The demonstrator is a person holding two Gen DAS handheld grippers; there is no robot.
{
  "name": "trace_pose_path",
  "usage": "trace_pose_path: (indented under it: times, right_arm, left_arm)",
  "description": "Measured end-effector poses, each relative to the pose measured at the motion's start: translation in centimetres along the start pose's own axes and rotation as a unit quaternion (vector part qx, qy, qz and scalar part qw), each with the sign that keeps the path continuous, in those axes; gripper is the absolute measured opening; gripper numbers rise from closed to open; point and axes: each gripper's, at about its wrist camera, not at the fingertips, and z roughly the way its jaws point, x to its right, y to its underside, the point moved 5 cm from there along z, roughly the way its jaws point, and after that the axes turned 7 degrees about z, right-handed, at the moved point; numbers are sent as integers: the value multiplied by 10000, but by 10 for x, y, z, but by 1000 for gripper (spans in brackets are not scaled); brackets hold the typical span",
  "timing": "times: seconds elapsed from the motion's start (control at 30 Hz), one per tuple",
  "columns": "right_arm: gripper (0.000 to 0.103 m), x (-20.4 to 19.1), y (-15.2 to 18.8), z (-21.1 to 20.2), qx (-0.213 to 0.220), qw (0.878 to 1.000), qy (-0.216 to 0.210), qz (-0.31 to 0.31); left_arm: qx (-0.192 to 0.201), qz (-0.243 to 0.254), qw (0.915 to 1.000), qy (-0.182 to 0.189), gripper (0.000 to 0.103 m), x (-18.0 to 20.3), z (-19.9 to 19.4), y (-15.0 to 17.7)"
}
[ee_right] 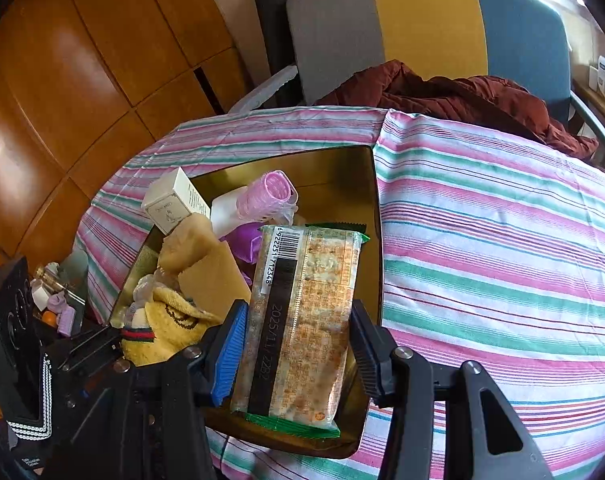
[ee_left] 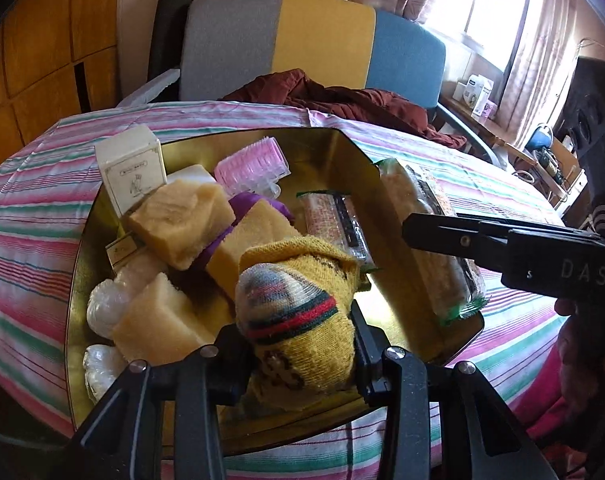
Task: Organize objects
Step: 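Open both tools to drop the plush toy and cracker pack into the tray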
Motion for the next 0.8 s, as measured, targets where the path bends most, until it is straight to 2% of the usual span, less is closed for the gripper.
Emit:
trace_pose_path:
  times: [0.1,0.3,0.57,0.67,0.73,0.8]
  right_arm:
    - [50,-2,1,1,-11,9998,148,-110]
    - [50,-5,1,3,-10,9998,182,-121]
    - [50,-7,2,5,-32,9997,225,-127]
    - [52,-8,2,8,-77,9996,249,-133]
    - [52,-8,3,10,-114,9994,304,-127]
    - [53,-7,3,12,-149,9994,315,-85]
  left_arm:
    - [8,15,10000,-51,41,0,0,1]
    - [-7,29,10000,-23,42,1,1,3]
    - [-31,-46,10000,-76,48,-2,4,5]
    - [-28,-63,9999,-78,56,-5,5,5]
    - [36,-85,10000,-31,68,-6,4,4]
    - [155,-89,9998,-13,75,-7,0,2]
